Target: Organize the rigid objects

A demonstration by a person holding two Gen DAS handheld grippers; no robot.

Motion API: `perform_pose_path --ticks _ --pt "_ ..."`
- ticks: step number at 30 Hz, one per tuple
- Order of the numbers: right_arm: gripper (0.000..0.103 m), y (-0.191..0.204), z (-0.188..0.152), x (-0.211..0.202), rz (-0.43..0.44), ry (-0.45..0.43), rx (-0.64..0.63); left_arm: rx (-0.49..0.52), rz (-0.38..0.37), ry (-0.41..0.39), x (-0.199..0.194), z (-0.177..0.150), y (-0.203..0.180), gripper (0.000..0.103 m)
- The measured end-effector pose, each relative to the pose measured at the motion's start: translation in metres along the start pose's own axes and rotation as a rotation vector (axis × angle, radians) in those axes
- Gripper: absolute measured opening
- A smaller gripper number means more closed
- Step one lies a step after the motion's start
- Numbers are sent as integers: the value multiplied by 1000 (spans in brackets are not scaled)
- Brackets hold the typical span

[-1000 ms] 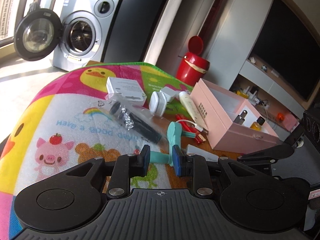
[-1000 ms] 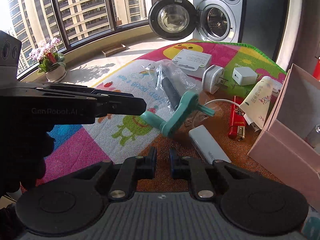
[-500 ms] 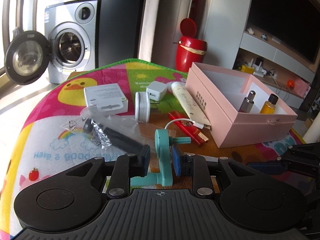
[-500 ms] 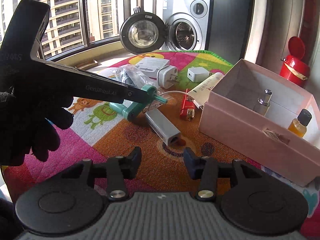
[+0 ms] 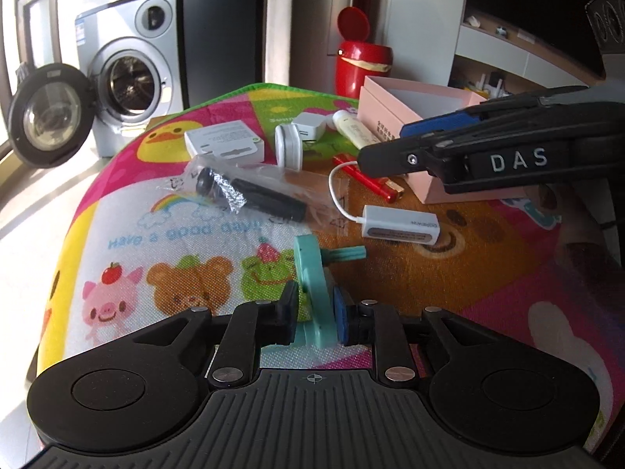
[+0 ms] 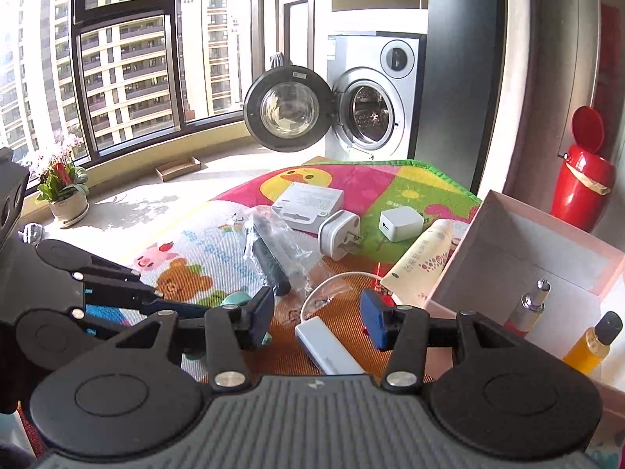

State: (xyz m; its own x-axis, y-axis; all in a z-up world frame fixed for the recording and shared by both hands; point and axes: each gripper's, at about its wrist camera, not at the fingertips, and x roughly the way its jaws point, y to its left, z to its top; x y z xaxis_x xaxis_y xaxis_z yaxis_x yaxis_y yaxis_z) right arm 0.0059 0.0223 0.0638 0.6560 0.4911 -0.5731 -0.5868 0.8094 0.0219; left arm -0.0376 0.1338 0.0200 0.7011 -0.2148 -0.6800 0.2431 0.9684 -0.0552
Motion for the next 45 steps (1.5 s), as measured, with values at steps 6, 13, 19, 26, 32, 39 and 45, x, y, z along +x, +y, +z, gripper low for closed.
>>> perform_pose_path --ticks 6,13,19,26,32,39,45 --pt "58 -12 46 80 -69 71 158 -24 -38 -2 -8 -11 2 23" --pt "43 -23 48 126 -55 170 245 -44 -61 1 -6 -9 4 24" --pt "43 -8 33 54 -23 63 111 38 -63 9 -4 -9 -7 39" --pt "43 -11 -28 -32 -250 18 -46 75 -83 41 1 -4 -20 58" --pt "43 -16 -91 -53 -450 96 -213 -8 -63 22 5 0 -22 57" --pt "59 0 -113 -61 -392 60 -257 20 -15 -2 6 -1 -33 57" --pt "65 -6 -111 -62 -387 40 -185 3 -10 -17 4 -1 -32 53"
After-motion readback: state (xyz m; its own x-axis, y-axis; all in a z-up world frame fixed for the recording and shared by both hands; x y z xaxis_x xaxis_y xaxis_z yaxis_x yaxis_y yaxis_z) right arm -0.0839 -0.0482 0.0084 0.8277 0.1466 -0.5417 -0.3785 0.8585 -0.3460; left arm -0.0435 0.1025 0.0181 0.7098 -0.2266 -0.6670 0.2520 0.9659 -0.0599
